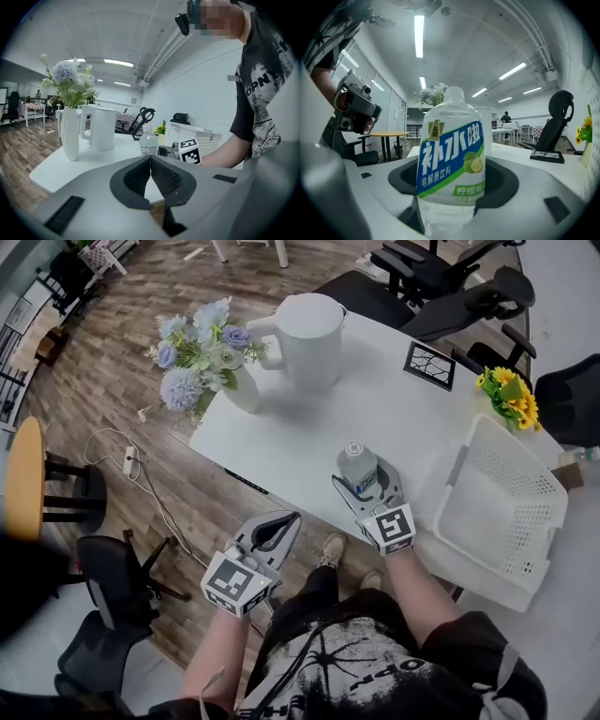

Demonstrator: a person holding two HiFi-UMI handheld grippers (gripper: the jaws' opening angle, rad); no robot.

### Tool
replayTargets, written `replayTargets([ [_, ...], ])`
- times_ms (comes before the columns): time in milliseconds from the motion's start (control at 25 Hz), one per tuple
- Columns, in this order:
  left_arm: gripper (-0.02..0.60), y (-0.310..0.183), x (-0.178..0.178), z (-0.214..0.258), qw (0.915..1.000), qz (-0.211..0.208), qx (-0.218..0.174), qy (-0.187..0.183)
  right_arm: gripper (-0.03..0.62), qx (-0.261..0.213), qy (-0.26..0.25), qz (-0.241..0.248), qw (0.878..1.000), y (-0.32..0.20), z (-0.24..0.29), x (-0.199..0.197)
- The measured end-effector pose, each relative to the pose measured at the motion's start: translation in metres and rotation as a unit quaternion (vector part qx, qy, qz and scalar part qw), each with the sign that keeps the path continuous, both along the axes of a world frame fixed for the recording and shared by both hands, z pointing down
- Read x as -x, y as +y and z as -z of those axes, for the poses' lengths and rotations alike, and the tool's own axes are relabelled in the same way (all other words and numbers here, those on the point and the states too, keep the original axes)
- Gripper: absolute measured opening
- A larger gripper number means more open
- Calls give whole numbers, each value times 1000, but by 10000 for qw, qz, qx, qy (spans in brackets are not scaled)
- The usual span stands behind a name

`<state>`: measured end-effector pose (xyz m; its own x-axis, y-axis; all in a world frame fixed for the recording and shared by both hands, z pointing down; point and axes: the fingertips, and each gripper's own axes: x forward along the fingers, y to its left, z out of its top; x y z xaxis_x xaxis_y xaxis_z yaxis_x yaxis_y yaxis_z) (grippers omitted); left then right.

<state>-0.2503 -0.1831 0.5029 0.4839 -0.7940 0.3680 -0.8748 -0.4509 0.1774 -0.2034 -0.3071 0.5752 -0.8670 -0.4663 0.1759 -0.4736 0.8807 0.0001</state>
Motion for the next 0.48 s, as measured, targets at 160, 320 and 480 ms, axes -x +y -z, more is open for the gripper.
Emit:
replayTargets([
  [160,11,-3,-10,0,10000,-78,-28,32,336,87,38,-33,9999,6,0,-8],
  [320,11,-4,-20,2,9998,-161,-42,51,336,135,17,-179,9997,11,-2,-18],
  [480,11,-6,-27,3,9998,-182,-54,55,336,116,98,-238,9996,17,-7,-27],
])
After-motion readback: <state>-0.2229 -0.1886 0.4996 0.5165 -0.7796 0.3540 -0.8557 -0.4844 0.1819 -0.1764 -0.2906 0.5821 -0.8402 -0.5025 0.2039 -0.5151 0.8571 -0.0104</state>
